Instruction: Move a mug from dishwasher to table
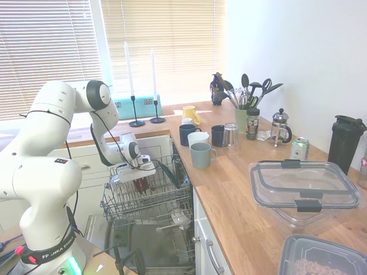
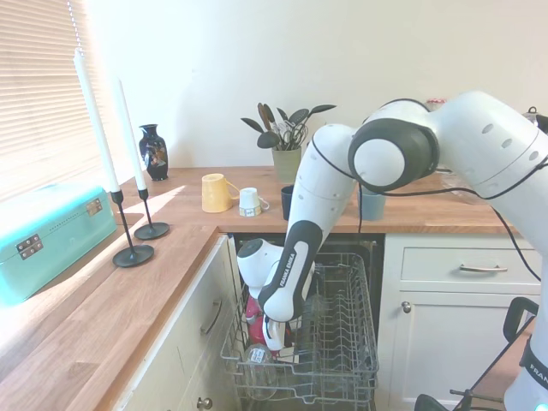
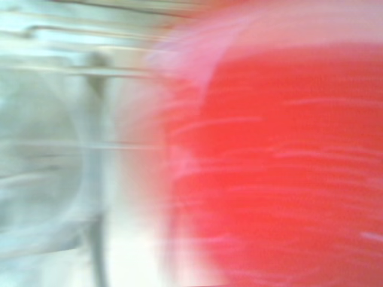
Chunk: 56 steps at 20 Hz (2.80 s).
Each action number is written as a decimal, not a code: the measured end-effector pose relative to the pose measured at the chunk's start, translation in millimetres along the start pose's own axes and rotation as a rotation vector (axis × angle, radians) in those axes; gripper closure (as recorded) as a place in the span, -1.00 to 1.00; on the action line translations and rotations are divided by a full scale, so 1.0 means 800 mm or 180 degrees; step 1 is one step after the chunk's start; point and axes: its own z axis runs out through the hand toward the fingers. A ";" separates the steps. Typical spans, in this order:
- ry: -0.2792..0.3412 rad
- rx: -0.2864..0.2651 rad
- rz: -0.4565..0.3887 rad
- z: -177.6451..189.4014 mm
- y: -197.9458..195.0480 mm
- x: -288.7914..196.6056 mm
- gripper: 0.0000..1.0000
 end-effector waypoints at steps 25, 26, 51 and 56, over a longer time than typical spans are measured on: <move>0.0500 0.0154 0.0823 -0.223 0.079 -0.026 1.00; 0.0527 0.0185 0.0866 -0.237 0.082 -0.025 1.00; 0.0746 0.0713 0.1954 -0.358 0.185 0.053 1.00; 0.0696 0.0745 0.2100 -0.358 0.210 0.067 1.00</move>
